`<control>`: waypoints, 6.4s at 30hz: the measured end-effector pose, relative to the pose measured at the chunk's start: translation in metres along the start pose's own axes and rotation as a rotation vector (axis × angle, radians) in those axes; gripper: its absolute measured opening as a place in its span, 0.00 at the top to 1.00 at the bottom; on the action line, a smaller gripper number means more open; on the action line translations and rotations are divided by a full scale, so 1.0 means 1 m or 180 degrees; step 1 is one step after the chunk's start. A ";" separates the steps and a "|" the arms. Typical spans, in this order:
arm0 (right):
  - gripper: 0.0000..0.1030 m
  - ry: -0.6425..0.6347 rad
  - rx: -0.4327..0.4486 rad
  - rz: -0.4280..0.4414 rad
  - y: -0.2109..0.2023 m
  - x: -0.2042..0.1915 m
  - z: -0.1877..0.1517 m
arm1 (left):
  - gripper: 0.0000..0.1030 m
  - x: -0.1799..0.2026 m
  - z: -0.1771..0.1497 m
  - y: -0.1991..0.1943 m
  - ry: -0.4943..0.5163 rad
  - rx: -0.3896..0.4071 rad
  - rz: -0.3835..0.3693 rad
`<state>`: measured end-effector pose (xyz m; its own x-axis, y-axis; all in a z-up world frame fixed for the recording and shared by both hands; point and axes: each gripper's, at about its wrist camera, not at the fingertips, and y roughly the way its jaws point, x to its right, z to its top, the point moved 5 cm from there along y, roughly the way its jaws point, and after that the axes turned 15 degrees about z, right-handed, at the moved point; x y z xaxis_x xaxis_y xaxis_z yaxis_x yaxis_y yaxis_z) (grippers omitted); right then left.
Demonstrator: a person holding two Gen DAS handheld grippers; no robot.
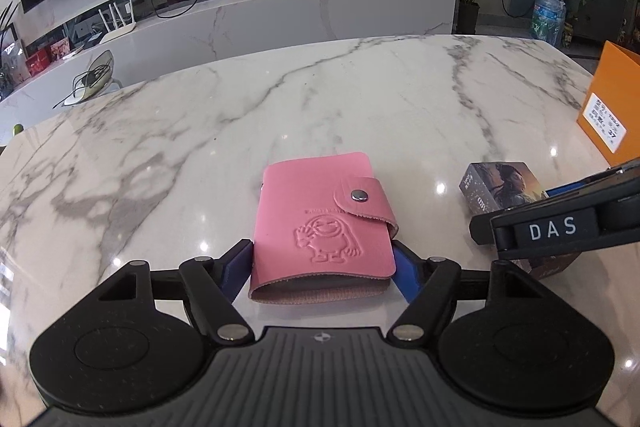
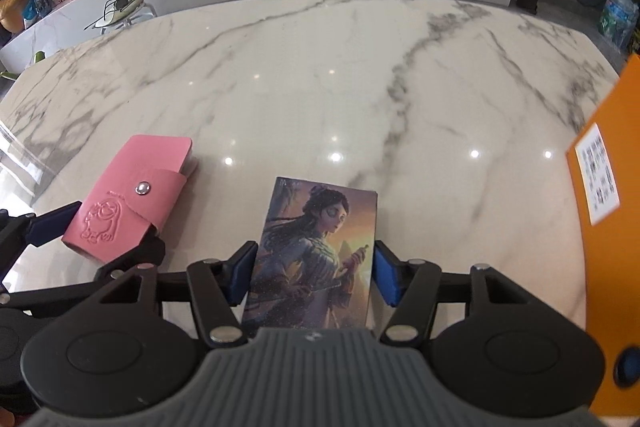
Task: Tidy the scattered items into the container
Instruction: 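Lift the pink wallet and card box and carry both over the orange box, then lower the wallet and card box into the orange box and open both tools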
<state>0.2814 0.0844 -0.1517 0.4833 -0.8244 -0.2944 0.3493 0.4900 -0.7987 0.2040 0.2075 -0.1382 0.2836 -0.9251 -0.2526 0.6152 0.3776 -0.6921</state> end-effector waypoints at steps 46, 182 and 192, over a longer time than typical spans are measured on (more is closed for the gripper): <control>0.39 0.0673 0.1398 -0.0235 -0.259 0.093 -0.065 | 0.18 0.130 0.054 -0.207 0.0515 0.1194 -0.0518; 0.24 0.1492 0.1910 -0.1076 -0.265 0.316 -0.066 | 0.13 0.368 0.070 -0.146 0.1842 0.0985 -0.1375; 0.24 0.1526 0.1876 -0.1038 -0.268 0.312 -0.066 | 0.13 0.361 0.070 -0.149 0.1796 0.1022 -0.1331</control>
<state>0.2856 -0.3229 -0.0646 -0.0635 -0.9169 -0.3940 0.8410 0.1635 -0.5158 0.2658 -0.1801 -0.0788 -0.3843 -0.8416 -0.3795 0.7963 -0.0942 -0.5975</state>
